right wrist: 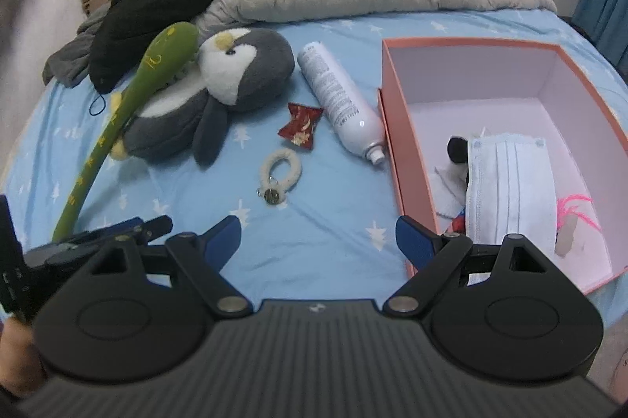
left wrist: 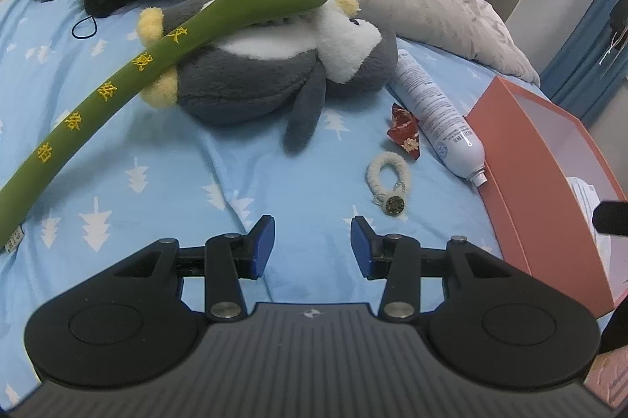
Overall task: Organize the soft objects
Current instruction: 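Move both grippers back from the box toward the items on the bed, then grasp the white hair tie charm with the left gripper while the right grasps the red candy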
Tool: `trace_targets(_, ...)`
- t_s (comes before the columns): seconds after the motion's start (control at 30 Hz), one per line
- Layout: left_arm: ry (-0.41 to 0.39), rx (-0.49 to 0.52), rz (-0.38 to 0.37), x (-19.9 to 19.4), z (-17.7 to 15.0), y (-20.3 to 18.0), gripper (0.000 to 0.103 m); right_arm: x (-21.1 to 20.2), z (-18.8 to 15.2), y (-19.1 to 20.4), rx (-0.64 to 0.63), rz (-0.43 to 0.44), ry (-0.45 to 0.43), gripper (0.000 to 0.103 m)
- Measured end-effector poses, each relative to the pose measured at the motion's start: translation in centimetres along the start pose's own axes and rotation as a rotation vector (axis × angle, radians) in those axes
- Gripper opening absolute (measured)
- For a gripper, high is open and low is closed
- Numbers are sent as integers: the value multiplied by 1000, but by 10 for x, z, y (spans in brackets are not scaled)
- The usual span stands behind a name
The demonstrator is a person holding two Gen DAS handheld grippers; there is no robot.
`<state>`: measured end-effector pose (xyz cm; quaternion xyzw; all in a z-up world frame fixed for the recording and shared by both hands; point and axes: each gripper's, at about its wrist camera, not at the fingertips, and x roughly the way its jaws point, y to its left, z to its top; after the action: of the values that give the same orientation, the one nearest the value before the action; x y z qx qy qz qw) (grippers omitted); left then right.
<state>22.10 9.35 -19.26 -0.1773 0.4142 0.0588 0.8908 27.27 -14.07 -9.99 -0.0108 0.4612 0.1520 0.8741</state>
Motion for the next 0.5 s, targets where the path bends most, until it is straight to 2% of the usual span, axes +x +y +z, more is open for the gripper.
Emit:
trace_targets(0.1, 9, 7, -2, 3, -1, -3, 49, 1, 3, 1, -2, -31, -3, 88)
trace_targets(0.27, 29, 12, -17, 14, -4, -8, 49, 10, 4, 4, -7, -28, 22, 88)
trace_targets(0.5, 44, 13, -49, 30, -2, -14, 49, 26, 12, 2, 6, -57, -1, 88)
